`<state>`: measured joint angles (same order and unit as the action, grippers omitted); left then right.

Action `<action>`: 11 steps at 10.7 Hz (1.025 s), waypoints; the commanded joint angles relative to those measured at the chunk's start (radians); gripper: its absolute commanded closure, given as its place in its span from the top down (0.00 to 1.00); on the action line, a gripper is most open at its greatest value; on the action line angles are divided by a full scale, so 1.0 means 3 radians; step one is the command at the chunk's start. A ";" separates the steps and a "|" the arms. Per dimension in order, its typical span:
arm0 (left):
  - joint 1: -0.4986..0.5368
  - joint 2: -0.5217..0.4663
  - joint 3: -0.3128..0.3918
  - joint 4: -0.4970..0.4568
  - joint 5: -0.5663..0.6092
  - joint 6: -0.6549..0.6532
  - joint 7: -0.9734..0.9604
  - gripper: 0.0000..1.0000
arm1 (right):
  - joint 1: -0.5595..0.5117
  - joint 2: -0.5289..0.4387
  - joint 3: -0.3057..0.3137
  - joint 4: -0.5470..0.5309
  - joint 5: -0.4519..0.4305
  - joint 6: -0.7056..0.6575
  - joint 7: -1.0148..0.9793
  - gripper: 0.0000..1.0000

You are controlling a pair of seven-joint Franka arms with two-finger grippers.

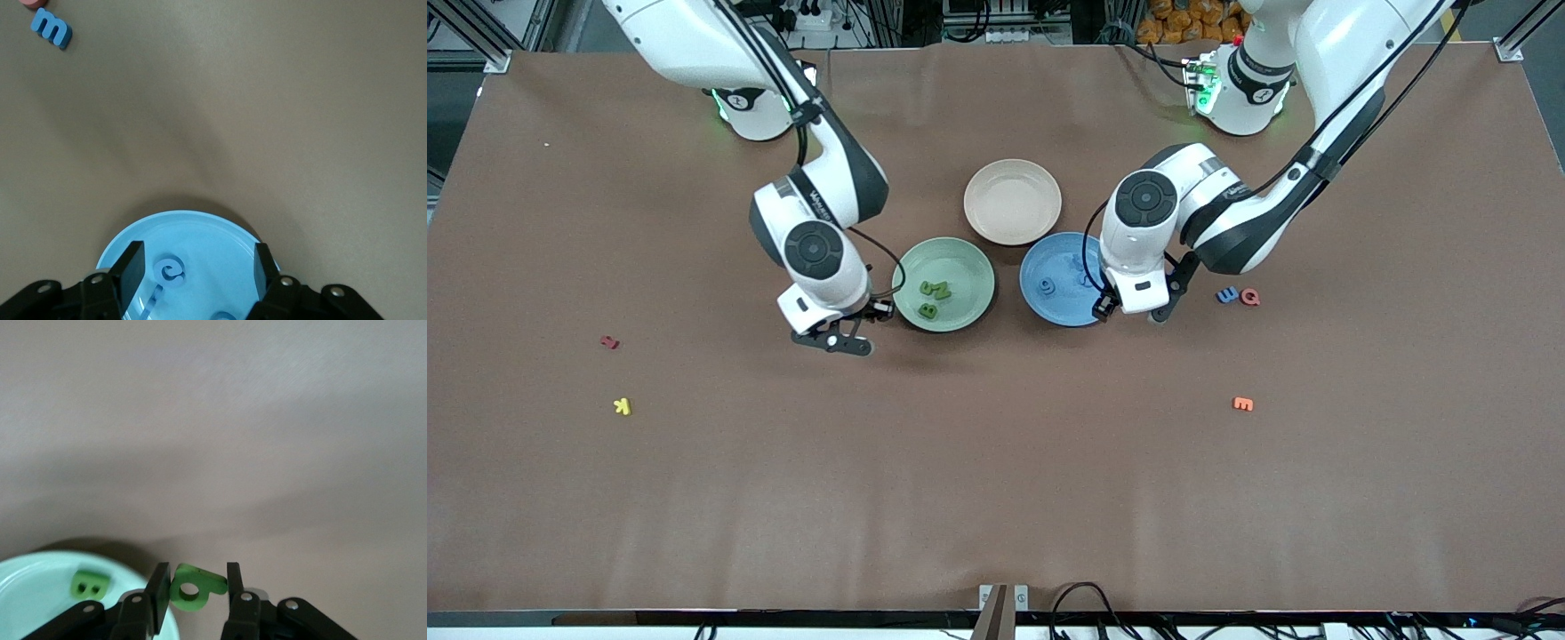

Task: Sort letters by color into matching plates
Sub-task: 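Place the g on the green plate while the left gripper returns to letters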

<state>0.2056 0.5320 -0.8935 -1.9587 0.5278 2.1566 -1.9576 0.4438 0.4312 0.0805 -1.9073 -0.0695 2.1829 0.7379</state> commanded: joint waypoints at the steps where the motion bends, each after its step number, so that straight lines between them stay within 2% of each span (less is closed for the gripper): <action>1: 0.0051 -0.0035 -0.0003 -0.0011 -0.0036 -0.0045 -0.0040 0.74 | 0.0258 -0.0041 -0.0033 -0.0049 0.0129 -0.0010 0.0127 0.14; 7: 0.0092 -0.0035 0.0043 -0.0011 -0.0041 -0.0045 -0.0148 0.74 | 0.0668 0.0060 -0.0033 -0.0003 0.0278 -0.0005 0.0230 0.15; 8: 0.0102 -0.0035 0.0043 -0.0011 -0.0041 -0.0045 -0.0148 0.74 | 0.0678 0.0066 -0.0033 0.0002 0.0278 -0.0005 0.0235 0.21; 9: 0.0112 -0.0035 0.0043 -0.0011 -0.0041 -0.0086 -0.0148 0.74 | 0.0699 0.0071 -0.0033 0.0007 0.0278 -0.0005 0.0291 0.32; 10: 0.0123 -0.0035 0.0043 -0.0011 -0.0041 -0.0117 -0.0148 0.74 | 0.0709 0.0071 -0.0033 0.0012 0.0278 -0.0010 0.0387 0.99; 11: 0.0163 -0.0035 0.0049 -0.0011 -0.0036 -0.0127 -0.0148 0.74 | 0.0714 0.0066 -0.0033 0.0017 0.0278 -0.0010 0.0388 1.00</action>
<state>0.2358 0.5320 -0.8764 -1.9591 0.5278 2.1420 -1.9879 0.6424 0.4520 0.0799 -1.9109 -0.0001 2.1834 0.8219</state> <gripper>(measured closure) 0.256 0.573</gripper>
